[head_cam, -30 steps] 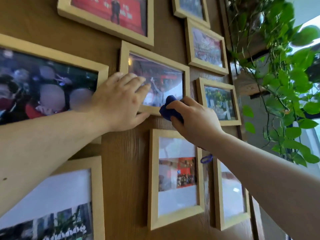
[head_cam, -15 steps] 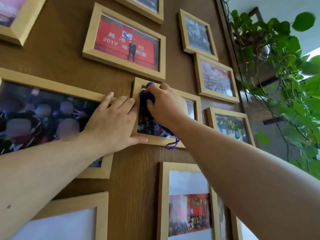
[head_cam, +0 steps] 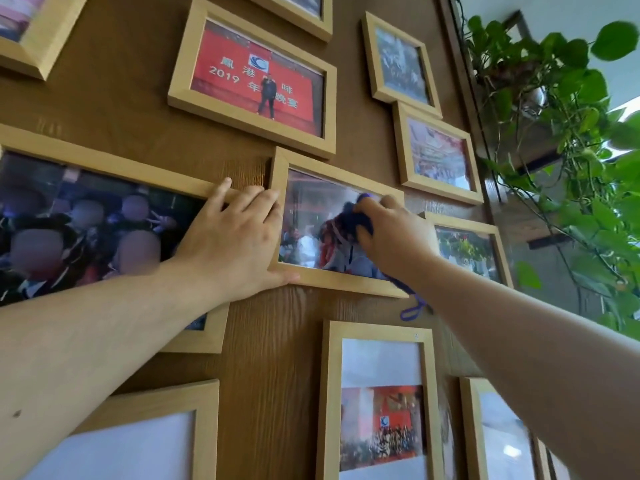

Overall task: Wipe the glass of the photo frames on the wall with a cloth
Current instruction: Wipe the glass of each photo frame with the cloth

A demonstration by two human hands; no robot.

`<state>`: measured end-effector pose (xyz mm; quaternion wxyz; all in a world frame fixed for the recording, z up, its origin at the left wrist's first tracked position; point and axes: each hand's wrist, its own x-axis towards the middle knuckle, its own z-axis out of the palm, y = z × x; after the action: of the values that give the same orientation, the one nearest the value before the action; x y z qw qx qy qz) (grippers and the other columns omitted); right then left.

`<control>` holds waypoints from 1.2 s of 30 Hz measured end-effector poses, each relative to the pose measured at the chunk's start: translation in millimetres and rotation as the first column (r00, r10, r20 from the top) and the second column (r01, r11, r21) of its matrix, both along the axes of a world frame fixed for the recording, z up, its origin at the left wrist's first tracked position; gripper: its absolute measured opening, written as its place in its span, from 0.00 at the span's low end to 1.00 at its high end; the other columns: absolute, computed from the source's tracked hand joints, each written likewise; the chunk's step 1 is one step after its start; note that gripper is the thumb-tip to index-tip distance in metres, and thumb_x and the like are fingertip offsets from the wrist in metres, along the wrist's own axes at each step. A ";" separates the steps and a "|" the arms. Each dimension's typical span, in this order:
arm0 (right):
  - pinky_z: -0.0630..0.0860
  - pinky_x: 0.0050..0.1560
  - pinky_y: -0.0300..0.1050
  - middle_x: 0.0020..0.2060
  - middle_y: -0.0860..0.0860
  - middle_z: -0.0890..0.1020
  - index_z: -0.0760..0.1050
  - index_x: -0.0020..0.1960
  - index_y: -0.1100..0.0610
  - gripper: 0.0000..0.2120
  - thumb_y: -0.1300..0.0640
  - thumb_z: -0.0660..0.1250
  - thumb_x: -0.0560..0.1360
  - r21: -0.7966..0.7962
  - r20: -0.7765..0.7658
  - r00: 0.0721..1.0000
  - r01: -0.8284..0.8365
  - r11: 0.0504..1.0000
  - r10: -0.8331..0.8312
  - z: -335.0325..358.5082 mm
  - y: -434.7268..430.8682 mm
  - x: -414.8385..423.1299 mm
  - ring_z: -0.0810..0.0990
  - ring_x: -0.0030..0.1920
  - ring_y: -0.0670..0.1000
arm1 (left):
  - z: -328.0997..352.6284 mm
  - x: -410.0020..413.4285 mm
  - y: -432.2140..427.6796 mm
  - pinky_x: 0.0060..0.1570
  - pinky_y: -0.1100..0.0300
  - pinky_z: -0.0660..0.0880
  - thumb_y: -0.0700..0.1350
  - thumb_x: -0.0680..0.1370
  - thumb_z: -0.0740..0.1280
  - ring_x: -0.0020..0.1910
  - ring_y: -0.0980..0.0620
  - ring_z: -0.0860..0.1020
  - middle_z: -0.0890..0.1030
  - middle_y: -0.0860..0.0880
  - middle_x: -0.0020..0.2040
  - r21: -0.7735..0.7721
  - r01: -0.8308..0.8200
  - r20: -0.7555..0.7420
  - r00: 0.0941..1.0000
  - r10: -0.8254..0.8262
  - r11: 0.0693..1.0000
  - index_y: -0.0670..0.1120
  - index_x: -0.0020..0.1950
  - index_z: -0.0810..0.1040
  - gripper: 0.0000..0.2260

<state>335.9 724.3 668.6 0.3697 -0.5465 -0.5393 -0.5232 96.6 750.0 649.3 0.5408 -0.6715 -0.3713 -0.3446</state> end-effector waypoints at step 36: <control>0.69 0.34 0.43 0.50 0.52 0.76 0.69 0.63 0.46 0.14 0.47 0.56 0.78 -0.182 0.411 0.911 0.069 0.981 0.012 -33.1 -18.3 -4.0 0.70 0.38 0.48 | -3.2 -0.2 1.2 0.73 0.38 0.55 0.73 0.67 0.52 0.75 0.44 0.60 0.64 0.42 0.76 0.015 0.038 0.015 0.999 -0.038 0.999 0.40 0.74 0.62 0.46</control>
<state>331.9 706.0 635.5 0.1859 -0.4656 -0.6448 -0.5770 96.4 751.3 646.1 0.5363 -0.6716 -0.3600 -0.3629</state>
